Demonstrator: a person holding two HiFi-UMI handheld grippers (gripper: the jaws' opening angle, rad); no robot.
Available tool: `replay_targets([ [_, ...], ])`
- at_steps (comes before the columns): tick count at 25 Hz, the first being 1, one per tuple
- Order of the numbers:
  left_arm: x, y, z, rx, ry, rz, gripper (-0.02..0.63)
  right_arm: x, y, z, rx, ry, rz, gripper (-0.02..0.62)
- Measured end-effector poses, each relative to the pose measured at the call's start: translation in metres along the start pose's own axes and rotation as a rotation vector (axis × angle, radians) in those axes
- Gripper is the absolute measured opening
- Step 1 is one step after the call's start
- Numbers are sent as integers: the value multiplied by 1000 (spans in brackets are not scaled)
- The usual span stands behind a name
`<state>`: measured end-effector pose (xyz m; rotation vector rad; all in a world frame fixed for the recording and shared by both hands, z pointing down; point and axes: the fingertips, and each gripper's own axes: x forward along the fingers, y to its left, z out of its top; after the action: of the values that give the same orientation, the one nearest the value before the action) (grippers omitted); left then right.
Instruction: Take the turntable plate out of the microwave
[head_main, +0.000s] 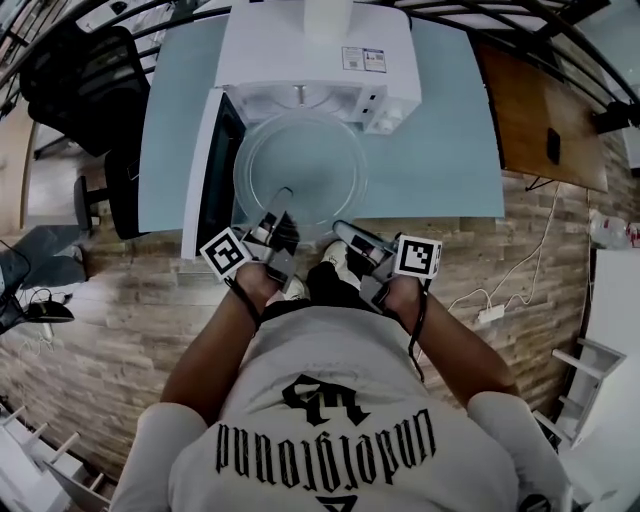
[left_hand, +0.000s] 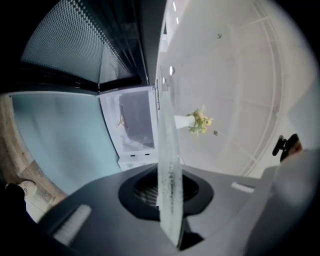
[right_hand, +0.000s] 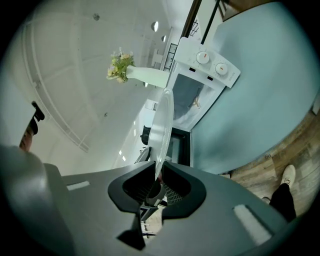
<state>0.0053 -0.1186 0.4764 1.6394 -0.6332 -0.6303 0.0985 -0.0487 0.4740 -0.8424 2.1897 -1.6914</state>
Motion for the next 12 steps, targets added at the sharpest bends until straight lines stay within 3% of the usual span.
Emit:
replay_targets([
  [12, -58, -46, -27, 18, 28, -20, 75, -32, 49, -56, -29, -44, 4, 44],
])
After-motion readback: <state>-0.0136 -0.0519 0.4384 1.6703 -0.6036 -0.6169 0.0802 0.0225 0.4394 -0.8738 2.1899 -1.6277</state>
